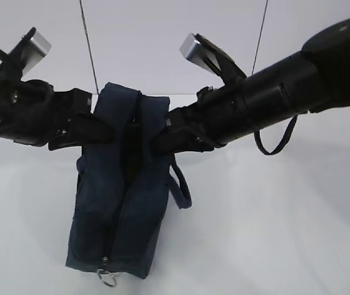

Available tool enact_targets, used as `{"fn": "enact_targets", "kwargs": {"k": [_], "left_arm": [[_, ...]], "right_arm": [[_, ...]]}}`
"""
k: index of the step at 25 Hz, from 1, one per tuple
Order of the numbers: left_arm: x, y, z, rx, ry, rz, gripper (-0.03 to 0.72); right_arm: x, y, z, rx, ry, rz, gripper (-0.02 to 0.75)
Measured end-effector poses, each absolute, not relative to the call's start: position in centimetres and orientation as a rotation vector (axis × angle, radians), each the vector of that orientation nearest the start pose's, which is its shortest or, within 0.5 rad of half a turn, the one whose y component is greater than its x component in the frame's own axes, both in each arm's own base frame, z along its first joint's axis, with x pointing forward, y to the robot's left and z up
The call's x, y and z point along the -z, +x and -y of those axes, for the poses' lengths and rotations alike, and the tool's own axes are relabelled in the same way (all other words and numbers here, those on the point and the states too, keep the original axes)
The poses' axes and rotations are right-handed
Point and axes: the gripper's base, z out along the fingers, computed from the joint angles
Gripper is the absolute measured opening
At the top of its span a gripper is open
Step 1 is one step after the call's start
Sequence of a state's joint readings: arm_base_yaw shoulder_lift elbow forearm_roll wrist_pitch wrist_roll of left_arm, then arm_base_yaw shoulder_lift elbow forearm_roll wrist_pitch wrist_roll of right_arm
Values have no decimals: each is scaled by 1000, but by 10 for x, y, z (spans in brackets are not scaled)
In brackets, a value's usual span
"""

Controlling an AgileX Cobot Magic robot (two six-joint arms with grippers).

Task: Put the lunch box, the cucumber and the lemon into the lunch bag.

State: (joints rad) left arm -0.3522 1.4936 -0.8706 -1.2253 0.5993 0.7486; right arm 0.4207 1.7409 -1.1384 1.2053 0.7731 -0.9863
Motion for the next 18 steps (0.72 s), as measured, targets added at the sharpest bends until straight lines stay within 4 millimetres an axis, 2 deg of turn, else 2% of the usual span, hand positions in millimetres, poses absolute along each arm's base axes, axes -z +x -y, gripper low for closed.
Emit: {"fn": "enact_targets", "kwargs": {"k": [7,18], "left_arm": [[-248,265,153,1061,195,-2369,-7],[-247,266,153,1049,211,-2368,-7]], "right_arm": [[-262,315,-199,-942,-829,-2370,9],[-260,316,-195,-844,-873,-2413,9]]}}
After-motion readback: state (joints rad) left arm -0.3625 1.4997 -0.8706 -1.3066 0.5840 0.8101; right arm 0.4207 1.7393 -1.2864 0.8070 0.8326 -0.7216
